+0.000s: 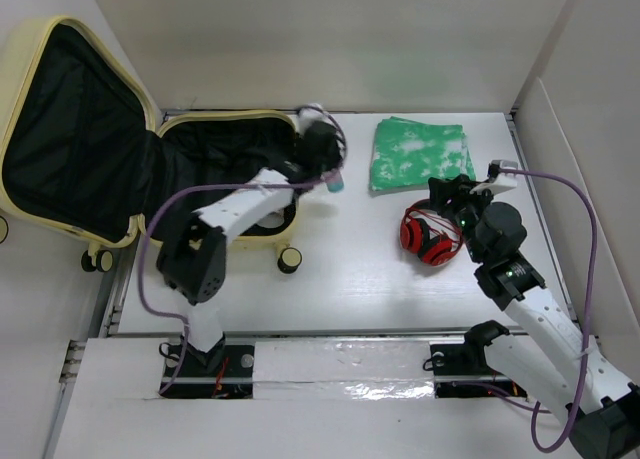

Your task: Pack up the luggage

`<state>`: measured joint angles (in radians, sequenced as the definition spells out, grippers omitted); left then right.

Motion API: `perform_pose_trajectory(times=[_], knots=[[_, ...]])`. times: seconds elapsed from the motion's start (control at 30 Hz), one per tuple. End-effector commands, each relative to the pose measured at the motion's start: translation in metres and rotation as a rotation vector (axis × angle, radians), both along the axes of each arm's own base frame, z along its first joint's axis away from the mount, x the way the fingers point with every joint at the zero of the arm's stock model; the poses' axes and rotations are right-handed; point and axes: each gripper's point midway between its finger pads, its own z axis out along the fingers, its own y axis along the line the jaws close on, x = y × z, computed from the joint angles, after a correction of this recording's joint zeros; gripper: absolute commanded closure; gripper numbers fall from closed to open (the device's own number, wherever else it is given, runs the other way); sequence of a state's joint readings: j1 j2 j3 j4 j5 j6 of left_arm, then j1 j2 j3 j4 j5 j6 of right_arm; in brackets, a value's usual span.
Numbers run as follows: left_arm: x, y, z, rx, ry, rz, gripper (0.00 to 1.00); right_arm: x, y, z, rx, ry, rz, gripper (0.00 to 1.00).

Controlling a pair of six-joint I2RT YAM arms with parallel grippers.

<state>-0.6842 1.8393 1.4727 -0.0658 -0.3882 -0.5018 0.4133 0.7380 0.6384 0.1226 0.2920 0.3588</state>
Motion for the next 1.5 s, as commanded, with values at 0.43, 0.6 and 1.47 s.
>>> perform_pose_trajectory(times=[0.43,0.6,1.47], knots=[[0.054,0.295,0.050,0.129,-0.003,0.421,1.00,-0.003,0.008,0.017,0.022,-0.066,0.044,0.51],[0.048,0.309,-0.010,0.244,0.127,0.454,0.99,-0.004,0.007,0.018,0.022,-0.070,0.041,0.51],[0.014,0.118,0.117,0.070,-0.164,0.036,0.46,0.000,-0.013,0.009,0.037,-0.019,-0.080,1.00]])
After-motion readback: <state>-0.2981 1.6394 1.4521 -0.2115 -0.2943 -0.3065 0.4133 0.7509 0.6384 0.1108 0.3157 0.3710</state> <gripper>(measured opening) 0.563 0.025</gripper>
